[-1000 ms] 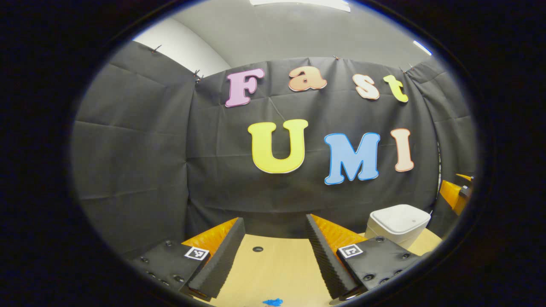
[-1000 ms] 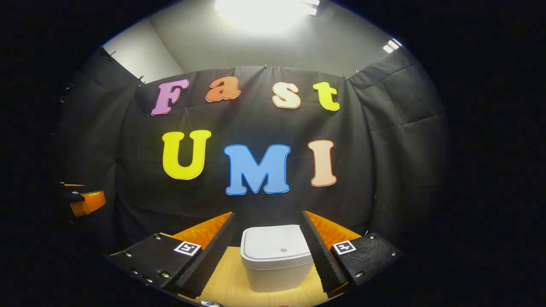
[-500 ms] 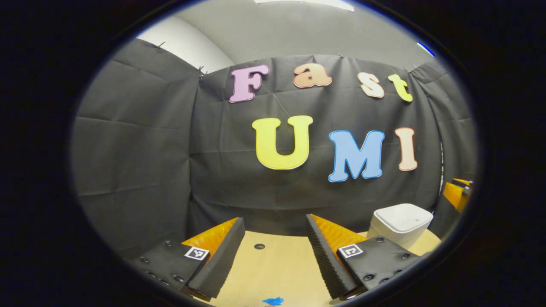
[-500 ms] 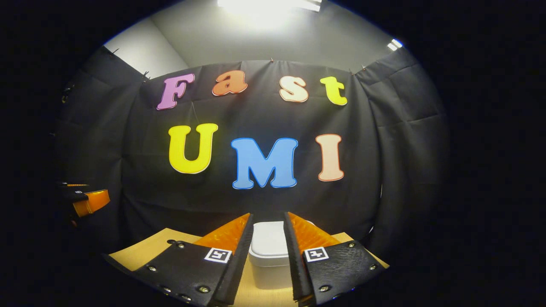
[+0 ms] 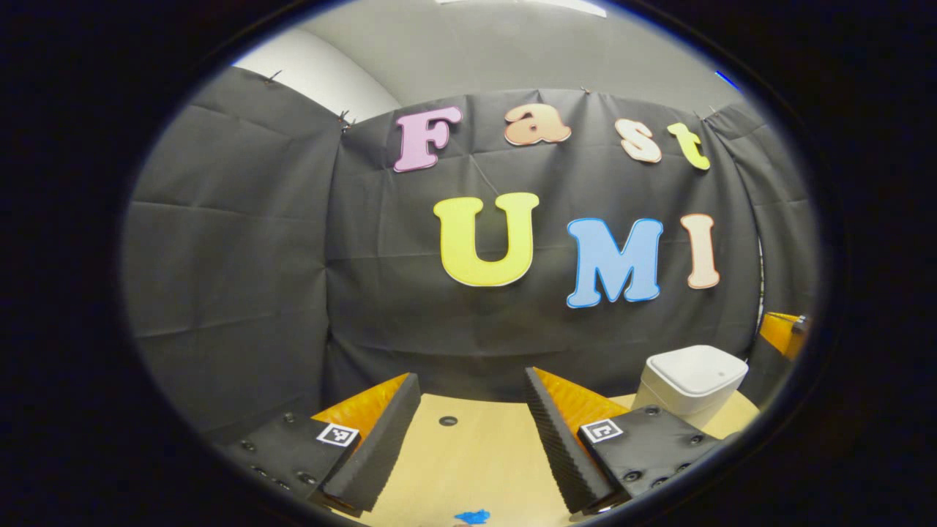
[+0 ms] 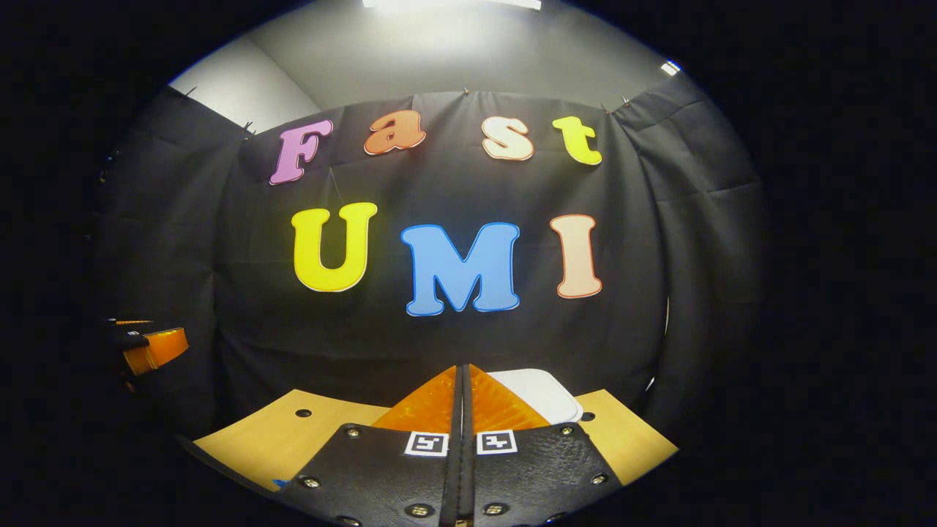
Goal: Press the lid of the desktop garbage bin to open it, pick up the crumpled paper on the desktop and throw it into the bin, then pick up the pop can on the desktop and drop it into the bin, and finally close the garbage bin lid.
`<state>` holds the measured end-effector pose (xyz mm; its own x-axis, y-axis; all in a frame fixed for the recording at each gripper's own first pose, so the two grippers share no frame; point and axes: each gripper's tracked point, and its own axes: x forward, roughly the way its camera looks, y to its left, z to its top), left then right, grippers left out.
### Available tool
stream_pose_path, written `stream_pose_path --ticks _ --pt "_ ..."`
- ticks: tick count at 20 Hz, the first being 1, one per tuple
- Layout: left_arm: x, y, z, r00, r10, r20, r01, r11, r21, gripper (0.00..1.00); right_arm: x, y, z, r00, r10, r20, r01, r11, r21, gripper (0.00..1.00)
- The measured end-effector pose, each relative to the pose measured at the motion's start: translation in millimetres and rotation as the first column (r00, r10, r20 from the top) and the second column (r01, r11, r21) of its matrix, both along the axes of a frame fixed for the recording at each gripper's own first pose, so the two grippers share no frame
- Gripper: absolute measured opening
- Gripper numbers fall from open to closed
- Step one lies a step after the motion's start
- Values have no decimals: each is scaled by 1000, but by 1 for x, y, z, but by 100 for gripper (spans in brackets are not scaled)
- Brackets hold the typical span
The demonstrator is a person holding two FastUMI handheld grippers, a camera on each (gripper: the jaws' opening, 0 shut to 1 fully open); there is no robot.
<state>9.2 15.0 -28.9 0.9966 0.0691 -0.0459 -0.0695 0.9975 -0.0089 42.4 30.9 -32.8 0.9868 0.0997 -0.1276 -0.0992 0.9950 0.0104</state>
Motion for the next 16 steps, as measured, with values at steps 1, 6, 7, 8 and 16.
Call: stream_pose_path --ticks 1,6,7,8,16 --pt "0 1 0 1000 2 1 -3 1000 2 96 4 1 -1 1000 10 -4 -10 1000 9 0" --pt "6 8 -2 999 32 1 -32 999 18 96 33 1 -11 999 36 -35 -36 999 16 0" --pt "9 11 -1 999 40 0 -40 999 19 96 39 2 -17 998 44 -51 -43 999 10 0" --pt "10 15 -2 999 49 -1 -49 999 21 96 44 2 -25 996 48 -69 -48 999 6 0" --pt "10 42 -10 992 129 -17 -128 991 24 96 86 -36 -93 977 -8 -214 1 999 -37 0"
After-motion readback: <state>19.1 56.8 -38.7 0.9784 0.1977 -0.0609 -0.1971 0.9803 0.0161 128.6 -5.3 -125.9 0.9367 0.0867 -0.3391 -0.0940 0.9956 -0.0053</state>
